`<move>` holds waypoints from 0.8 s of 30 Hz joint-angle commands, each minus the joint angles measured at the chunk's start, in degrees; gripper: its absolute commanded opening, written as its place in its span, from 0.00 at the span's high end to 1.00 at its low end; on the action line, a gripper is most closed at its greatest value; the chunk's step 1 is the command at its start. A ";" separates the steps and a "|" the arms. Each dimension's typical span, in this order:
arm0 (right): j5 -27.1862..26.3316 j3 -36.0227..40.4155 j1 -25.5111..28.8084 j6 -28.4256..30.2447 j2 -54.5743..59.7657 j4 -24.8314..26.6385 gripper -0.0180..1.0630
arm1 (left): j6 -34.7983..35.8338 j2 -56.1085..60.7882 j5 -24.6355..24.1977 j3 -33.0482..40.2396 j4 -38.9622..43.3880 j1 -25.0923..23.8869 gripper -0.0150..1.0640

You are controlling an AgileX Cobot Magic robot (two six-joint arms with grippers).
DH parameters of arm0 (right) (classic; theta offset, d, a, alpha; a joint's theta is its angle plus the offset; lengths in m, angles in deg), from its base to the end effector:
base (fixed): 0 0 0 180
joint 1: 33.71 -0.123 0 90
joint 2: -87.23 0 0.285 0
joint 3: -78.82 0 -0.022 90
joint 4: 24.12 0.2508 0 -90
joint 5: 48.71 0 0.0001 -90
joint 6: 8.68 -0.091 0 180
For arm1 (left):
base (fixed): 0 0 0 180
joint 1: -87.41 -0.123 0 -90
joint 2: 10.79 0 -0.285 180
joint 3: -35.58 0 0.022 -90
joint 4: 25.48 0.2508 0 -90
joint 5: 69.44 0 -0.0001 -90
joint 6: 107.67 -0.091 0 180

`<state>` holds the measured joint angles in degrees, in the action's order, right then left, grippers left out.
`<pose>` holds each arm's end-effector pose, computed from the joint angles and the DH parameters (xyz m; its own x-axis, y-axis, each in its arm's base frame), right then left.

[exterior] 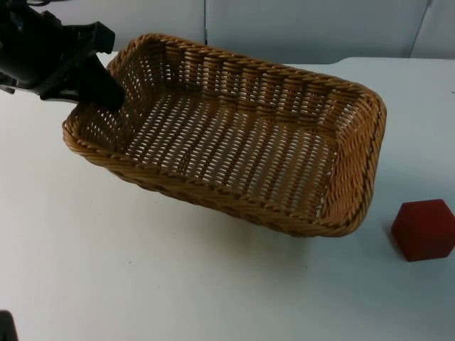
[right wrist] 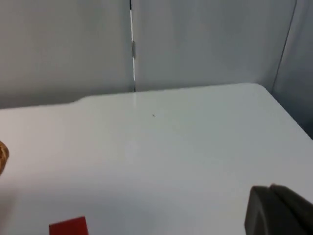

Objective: Pick up the basket with the left hand and place the cube into the basket with the right hand.

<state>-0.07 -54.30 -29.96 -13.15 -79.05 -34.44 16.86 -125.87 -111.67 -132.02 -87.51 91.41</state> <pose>0.0153 -0.0133 0.3038 -0.3289 -0.0199 -0.9442 0.1783 0.9805 -0.0827 0.3645 -0.0797 0.1822 -0.8616 0.0760 -0.5018 0.3642 0.7811 -0.5072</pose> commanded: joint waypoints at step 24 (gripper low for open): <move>1.59 -25.51 -12.94 -1.54 75.34 6.23 0.19 | 0.54 0.79 -1.44 -0.44 -1.68 0.24 0.99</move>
<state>3.21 -79.22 -41.33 -13.51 -6.73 -28.53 16.86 -125.87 -111.67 -132.02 -87.30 91.41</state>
